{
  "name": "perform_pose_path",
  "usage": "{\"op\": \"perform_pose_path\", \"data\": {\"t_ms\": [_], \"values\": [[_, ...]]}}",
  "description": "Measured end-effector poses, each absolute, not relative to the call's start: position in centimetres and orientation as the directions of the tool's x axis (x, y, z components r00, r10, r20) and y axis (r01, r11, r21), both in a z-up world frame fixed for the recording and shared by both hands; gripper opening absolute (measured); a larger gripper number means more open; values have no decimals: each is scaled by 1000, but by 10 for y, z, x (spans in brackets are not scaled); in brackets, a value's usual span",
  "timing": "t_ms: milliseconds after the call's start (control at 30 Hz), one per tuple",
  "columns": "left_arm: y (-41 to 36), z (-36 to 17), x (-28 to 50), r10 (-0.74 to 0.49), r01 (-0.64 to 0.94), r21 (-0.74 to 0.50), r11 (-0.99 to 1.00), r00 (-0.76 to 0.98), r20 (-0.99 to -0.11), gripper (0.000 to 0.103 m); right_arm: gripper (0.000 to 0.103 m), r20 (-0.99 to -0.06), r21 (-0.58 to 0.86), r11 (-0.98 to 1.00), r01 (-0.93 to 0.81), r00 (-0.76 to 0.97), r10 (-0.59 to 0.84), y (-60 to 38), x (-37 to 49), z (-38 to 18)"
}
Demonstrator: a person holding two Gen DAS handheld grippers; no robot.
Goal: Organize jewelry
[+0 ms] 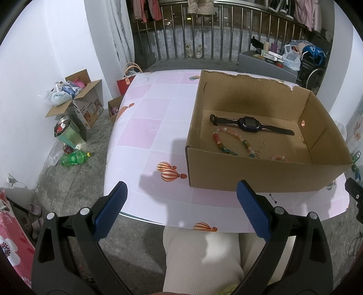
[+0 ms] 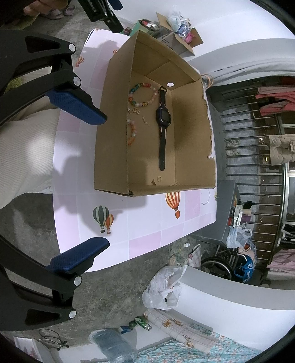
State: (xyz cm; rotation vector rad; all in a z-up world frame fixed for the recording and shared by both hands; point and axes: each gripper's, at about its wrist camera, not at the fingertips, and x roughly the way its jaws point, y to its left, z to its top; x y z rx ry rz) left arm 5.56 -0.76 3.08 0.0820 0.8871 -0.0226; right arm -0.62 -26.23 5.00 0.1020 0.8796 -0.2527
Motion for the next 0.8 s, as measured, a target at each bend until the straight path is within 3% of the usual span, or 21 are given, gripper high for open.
{"op": "perform_pose_path", "data": {"t_ms": [800], "values": [[-5, 32, 57, 10, 56, 59, 997, 635, -773, 93, 97, -770, -22, 969, 248, 613, -175, -257, -1, 57]]}}
